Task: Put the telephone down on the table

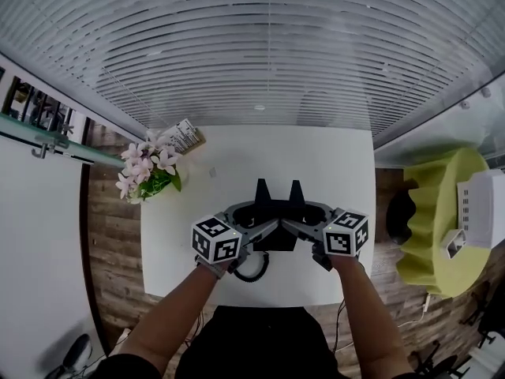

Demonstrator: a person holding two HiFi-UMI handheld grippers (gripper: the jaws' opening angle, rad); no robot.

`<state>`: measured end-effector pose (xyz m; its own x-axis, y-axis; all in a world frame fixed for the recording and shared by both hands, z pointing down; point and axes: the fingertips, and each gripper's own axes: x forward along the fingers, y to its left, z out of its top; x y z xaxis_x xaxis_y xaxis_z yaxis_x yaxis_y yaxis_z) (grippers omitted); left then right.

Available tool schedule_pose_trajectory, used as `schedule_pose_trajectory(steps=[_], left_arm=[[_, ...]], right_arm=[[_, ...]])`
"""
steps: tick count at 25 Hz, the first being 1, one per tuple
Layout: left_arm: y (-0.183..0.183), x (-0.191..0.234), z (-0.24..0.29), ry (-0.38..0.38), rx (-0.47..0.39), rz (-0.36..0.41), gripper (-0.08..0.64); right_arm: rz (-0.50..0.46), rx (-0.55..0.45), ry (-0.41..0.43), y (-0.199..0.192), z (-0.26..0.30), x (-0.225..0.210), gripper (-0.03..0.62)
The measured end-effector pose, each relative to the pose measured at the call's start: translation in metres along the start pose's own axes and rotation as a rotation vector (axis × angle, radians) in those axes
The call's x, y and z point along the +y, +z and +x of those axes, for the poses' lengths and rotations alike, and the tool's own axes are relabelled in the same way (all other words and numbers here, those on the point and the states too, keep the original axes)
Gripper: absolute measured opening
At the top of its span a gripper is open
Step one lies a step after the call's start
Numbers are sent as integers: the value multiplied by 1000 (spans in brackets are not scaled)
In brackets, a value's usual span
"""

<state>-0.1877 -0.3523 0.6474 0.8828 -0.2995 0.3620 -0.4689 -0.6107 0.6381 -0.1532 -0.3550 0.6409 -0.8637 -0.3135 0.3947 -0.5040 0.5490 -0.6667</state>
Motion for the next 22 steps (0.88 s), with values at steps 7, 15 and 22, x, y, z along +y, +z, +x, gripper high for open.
schedule_pose_trajectory(steps=[7, 15, 22], left_arm=[[-2, 26, 14, 11, 8, -47, 255], [-1, 49, 28, 2, 10, -112, 255], [-2, 66, 36, 9, 13, -180, 252]], right_arm=[[45, 12, 8, 0, 15, -26, 242], [112, 14, 6, 0, 27, -51, 242], [171, 31, 15, -1, 38, -68, 242]])
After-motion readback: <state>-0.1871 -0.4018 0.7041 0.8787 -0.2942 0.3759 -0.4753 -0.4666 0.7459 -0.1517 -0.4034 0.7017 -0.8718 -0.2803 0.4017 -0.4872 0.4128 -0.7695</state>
